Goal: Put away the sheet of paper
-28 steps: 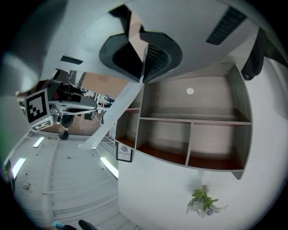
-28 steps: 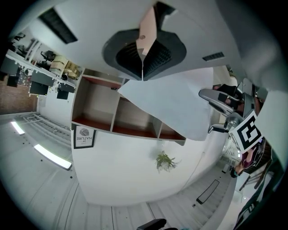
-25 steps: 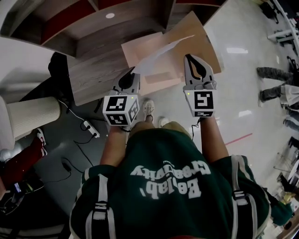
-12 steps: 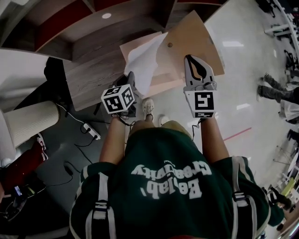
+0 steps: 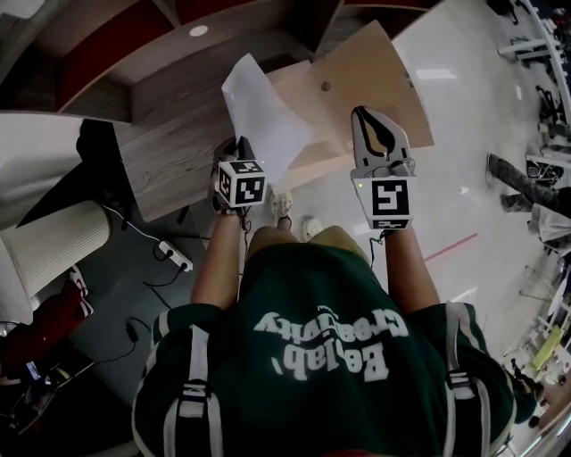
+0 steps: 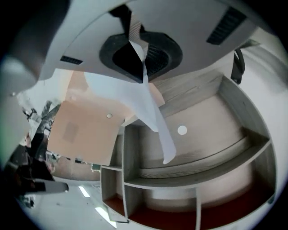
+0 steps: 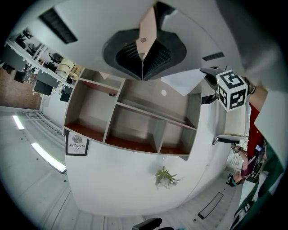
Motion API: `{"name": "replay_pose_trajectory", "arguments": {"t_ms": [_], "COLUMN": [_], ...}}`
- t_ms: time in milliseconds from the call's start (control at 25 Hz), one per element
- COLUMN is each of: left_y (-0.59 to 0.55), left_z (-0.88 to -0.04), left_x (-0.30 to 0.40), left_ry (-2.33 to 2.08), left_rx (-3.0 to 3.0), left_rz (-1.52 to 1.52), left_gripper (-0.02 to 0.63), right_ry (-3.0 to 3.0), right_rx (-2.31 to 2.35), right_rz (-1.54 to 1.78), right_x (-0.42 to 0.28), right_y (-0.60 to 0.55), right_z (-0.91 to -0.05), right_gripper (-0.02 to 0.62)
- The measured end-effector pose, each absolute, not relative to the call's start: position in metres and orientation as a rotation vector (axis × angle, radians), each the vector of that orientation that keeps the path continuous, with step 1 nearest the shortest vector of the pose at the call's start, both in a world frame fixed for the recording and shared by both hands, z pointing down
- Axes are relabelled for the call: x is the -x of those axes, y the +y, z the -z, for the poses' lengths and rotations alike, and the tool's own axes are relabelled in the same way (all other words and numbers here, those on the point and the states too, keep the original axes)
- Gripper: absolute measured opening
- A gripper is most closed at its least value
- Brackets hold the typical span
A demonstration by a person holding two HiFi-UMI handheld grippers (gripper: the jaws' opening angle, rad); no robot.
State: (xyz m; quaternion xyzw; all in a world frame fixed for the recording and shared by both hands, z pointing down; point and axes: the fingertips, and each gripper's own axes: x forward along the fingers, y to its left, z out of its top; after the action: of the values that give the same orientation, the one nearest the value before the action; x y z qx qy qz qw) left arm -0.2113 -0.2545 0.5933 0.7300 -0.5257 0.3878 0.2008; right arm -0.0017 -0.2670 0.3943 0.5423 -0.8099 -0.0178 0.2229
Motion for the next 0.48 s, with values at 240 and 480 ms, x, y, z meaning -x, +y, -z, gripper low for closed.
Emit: {"name": "replay_pose_trajectory", "arguments": {"t_ms": [240, 480], "left_y": [-0.266, -0.280], "left_z": [-0.581, -0.546], "left_x": [0.174, 0.120], "left_ry": [-1.321, -1.194], "left_rx": [-2.209, -2.324], "left_rz": [-1.057, -0.917], "left_gripper": [0.018, 0.018], "right_ry": [-2.181, -2.156], "right_rx": [-1.535, -1.567], "right_rz": [0.047, 0.056], "right_x": [-0.006, -0.023], "right_y": [-0.272, -0.280], "right_z": [-0.396, -0.391], "right_gripper": [0.035, 0.035]}}
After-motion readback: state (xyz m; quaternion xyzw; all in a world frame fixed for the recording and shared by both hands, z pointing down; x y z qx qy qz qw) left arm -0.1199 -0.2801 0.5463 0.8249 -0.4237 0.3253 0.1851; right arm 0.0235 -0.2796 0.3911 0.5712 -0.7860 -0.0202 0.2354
